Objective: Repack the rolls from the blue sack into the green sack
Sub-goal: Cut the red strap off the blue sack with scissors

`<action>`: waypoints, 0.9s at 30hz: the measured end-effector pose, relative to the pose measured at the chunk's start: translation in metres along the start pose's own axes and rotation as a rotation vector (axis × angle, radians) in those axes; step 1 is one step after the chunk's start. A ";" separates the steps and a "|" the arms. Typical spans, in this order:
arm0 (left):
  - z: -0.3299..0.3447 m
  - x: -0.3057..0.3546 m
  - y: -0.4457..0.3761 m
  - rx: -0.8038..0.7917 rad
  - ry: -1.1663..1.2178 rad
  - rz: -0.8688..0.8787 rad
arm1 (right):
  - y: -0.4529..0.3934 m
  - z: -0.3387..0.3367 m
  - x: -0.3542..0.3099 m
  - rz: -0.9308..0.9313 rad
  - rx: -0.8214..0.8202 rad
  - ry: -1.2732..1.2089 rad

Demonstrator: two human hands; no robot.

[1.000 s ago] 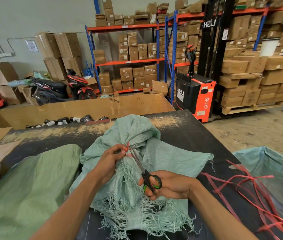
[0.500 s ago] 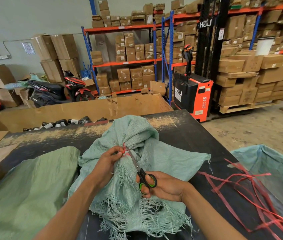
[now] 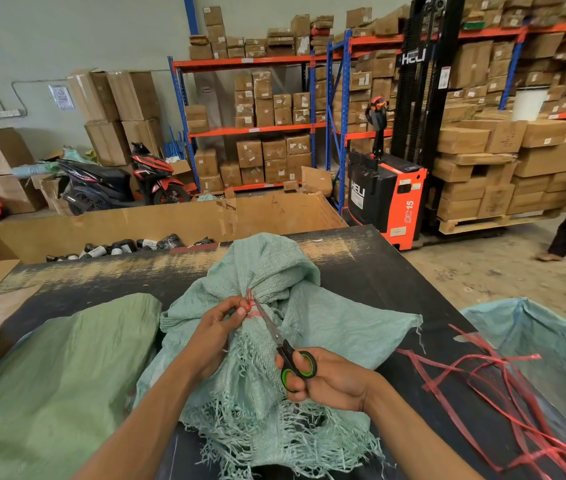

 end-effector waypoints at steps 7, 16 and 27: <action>0.002 0.002 0.001 0.001 -0.131 0.060 | 0.001 0.003 0.002 -0.009 0.016 0.018; -0.003 -0.001 0.001 -0.066 -0.205 0.119 | 0.000 0.004 0.004 -0.001 0.018 -0.010; -0.008 -0.004 0.000 0.240 0.034 0.038 | 0.018 -0.008 -0.005 -0.071 0.264 0.259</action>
Point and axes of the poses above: each hand's wrist, its own y-axis away from the middle knuckle, its own z-axis out of the palm, x = y × z, the point moved 2 cm from there along -y, towards the middle knuckle, and after that the axes turned 15 degrees about x, right-handed, at the moved point
